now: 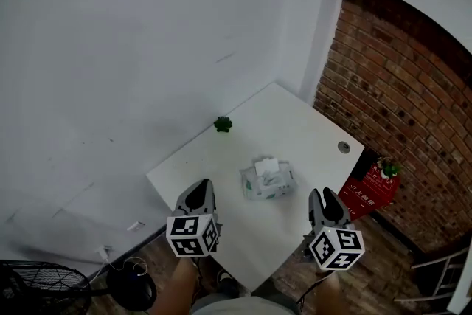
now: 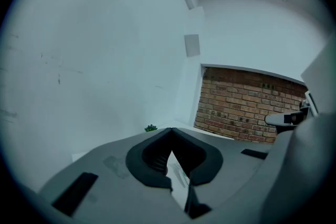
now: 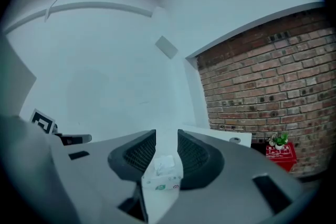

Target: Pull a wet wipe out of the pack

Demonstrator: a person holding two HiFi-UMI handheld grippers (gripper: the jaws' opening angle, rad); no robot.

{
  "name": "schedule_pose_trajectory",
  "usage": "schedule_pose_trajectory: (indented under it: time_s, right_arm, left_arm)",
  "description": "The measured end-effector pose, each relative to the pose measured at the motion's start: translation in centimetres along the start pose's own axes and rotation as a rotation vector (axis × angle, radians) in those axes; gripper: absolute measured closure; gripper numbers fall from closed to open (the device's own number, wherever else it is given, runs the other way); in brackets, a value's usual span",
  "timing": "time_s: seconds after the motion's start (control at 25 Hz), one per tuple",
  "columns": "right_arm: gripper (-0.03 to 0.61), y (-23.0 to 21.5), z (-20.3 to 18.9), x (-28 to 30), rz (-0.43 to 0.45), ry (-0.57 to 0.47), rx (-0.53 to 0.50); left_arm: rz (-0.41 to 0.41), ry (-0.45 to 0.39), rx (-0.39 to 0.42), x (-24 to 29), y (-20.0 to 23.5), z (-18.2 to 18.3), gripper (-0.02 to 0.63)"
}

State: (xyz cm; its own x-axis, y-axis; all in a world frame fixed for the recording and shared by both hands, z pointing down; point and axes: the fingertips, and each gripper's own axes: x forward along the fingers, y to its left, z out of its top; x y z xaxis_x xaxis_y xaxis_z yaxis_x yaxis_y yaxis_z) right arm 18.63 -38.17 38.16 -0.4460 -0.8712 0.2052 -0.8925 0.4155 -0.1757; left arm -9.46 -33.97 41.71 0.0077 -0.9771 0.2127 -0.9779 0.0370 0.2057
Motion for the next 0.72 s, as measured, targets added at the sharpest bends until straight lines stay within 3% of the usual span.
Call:
schedule_pose_trajectory:
  time_s: [0.32, 0.72]
  right_arm:
    - [0.451, -0.6, -1.5, 2.4, 0.047, 0.06, 0.004]
    - [0.451, -0.2, -4.5, 5.5, 0.227, 0.201, -0.1]
  left_arm:
    - [0.038, 0.019, -0.007, 0.1, 0.3, -0.9, 0.614]
    - [0.127, 0.078, 0.003, -1.0, 1.5, -4.0, 0.614]
